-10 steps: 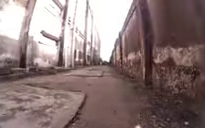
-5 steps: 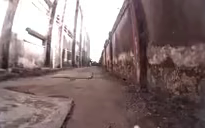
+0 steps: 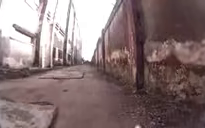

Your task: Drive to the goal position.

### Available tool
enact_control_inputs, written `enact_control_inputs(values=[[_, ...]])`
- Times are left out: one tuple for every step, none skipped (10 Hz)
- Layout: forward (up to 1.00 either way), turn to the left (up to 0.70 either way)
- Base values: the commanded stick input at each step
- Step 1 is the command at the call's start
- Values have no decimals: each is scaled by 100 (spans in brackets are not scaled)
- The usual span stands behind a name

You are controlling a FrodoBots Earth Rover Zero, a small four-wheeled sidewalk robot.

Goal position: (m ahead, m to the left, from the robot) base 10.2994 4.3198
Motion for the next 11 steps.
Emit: enact_control_inputs(values=[[58, 0], [58, 0], [58, 0], [58, 0], [58, 0], [58, 4], [58, 22], [58, 42], [58, 29], [58, 0], [58, 0]])
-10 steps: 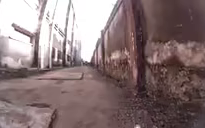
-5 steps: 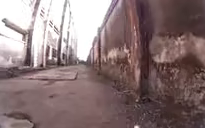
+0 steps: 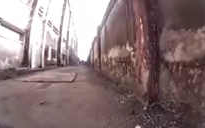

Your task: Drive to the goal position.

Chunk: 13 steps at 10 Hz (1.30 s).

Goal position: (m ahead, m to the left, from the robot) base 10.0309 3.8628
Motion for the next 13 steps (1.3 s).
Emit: enact_control_inputs(values=[[58, 0], [58, 0], [58, 0], [58, 0], [58, 40], [58, 0], [58, 0], [58, 0], [58, 0], [58, 0], [58, 0], [58, 0], [58, 0]])
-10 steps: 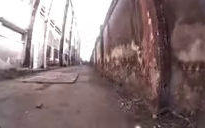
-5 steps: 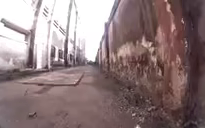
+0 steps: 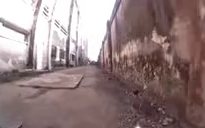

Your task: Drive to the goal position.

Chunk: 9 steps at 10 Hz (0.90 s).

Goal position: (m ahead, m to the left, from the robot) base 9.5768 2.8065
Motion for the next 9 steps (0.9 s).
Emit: enact_control_inputs(values=[[58, 0], [58, 0], [57, 0], [57, 17], [57, 49], [57, 41], [57, 0], [57, 0], [57, 0]])
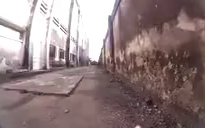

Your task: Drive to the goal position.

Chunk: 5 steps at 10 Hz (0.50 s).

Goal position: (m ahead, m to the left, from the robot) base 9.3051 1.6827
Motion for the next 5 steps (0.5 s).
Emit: enact_control_inputs(values=[[57, 0], [57, 4], [57, 16], [57, 57], [57, 57]])
